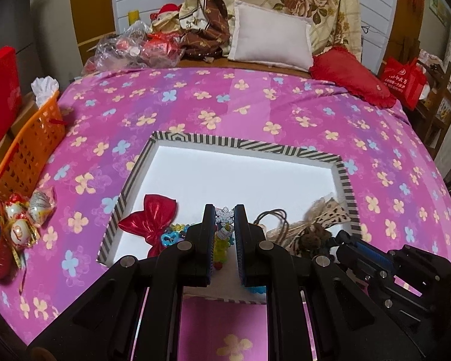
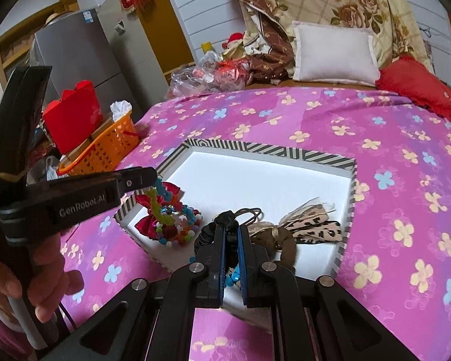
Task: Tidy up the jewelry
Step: 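Carry the flower hair tie with the left tool while the right tool carries the black scrunchie into the tray, then release the flower hair tie on the bracelets with the left tool while the right tool releases the scrunchie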
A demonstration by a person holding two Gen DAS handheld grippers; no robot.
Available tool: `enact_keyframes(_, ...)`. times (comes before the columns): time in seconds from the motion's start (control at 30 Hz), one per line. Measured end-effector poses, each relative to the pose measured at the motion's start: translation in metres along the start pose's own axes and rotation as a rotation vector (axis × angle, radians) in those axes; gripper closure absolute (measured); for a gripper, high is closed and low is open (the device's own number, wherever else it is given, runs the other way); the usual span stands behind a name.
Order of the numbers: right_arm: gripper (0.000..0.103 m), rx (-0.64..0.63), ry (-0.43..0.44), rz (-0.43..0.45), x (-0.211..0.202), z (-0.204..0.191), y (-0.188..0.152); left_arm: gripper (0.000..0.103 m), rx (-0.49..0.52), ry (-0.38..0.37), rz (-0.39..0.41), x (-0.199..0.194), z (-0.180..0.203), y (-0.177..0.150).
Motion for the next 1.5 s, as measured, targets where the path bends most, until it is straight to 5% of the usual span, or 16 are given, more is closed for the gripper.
enact_keyframes(0.73, 0.096, 0.103, -0.006, -0.102, 0.075, 0.024, -0.015, 0.092, -0.034, 0.099, -0.076, 0.063, -0.045, -0.03)
enact_keyframes(0.93, 0.069, 0.11, -0.028, -0.068, 0.06, 0.026, -0.012, 0.09, -0.015, 0.123, -0.042, 0.059, -0.046, -0.034)
enact_keyframes(1.03, 0.069, 0.095, -0.042, -0.053, 0.049, 0.025, -0.01, 0.077, -0.016, 0.127, -0.032, 0.053, -0.047, -0.035)
enact_keyframes(1.1, 0.069, 0.098, -0.043, -0.044, 0.04, 0.024, -0.011, 0.054, -0.027, 0.118, -0.023, 0.048, -0.048, -0.035)
enact_keyframes(1.5, 0.061, 0.049, -0.084, 0.025, -0.02, -0.011, -0.029, 0.05, -0.035, 0.146, 0.062, -0.006, -0.052, -0.053)
Point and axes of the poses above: each gripper's, at about its wrist camera, not at the fingertips, and x roughly the way its jaws point, z to its right, y to its top, the point moved 7 cm from there along x, roughly the way its jaws point, and after that the axes turned 13 degrees about -x, right-handed, at the moved point
